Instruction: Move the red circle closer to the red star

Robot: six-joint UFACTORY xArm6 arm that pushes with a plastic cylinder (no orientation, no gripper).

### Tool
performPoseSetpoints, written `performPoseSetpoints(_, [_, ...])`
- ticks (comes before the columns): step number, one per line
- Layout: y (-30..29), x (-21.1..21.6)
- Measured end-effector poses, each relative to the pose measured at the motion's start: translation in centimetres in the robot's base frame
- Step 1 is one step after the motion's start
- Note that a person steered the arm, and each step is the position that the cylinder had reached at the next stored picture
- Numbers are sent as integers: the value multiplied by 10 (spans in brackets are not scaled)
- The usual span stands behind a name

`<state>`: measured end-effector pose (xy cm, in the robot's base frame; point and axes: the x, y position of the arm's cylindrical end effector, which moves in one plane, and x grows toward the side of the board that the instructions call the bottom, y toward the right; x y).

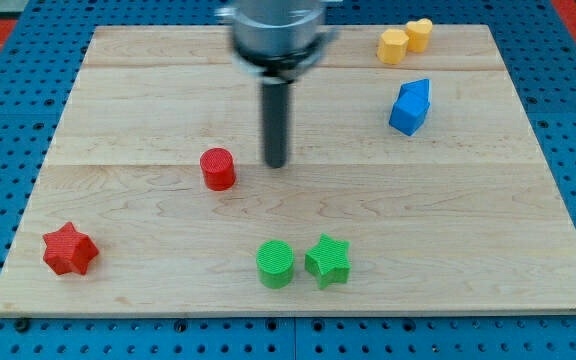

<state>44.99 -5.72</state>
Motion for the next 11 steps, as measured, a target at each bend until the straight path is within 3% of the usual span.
performPoseSetpoints(1, [-124, 41])
performPoseSetpoints(2, [-143, 40])
performPoseSetpoints(3, [-123, -17])
performPoseSetpoints(4, [-200, -15])
performPoseSetpoints(6, [-183, 12])
performPoseSetpoints(8, [-247, 6])
performPoseSetpoints(10, [-201, 56])
performPoseSetpoints(11, [-190, 56])
